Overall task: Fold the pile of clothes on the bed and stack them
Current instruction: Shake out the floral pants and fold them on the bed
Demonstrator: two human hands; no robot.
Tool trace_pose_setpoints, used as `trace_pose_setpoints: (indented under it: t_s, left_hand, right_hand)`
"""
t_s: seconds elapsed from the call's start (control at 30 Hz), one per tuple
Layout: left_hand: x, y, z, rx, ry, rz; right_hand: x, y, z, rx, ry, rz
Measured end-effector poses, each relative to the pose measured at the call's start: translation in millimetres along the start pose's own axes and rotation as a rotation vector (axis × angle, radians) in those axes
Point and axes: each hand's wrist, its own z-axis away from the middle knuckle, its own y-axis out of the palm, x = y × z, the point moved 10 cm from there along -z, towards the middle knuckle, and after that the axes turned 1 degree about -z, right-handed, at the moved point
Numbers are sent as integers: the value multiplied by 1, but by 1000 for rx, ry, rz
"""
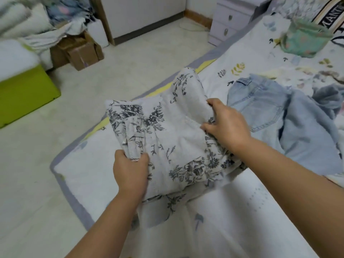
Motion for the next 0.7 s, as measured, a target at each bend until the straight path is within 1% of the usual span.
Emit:
trace_pose_setpoints:
  t_s: [0.07,0.2,0.3,0.4,0.47,0.53,0.57,0.6,0.67,0.7]
  left_hand:
    - [8,1,-7,-66,-33,30]
    - [26,7,-13,-197,-87,88]
    - [49,12,-15,-247,-141,84]
    - [72,16,-20,-216,-182,27]
    - [85,19,-23,-154,-223,-42]
    - [84,16,-25,-153,-220,-127]
    - [76,10,-27,-185,-162,-193]
    - [61,3,-29,-226,-53,-279]
    - [25,4,-29,-266,255,-464]
    - [11,11,-28,-247,409,-558]
  right_hand:
    - [8,14,-24,16,-84,13]
    - [15,54,-66,94,-184,70]
    - [16,93,-79,165,-229,133]
    - [-3,126,-82,212,-162,212]
    - [-23,139,-81,241,-48,338]
    - [-39,144,-77,257,87,423]
    - [-41,143,-73,240,143,409]
    - [-41,141,-68,199,185,367]
    - [-38,134,-52,70,221,264]
    - [-38,134,-41,23,220,237]
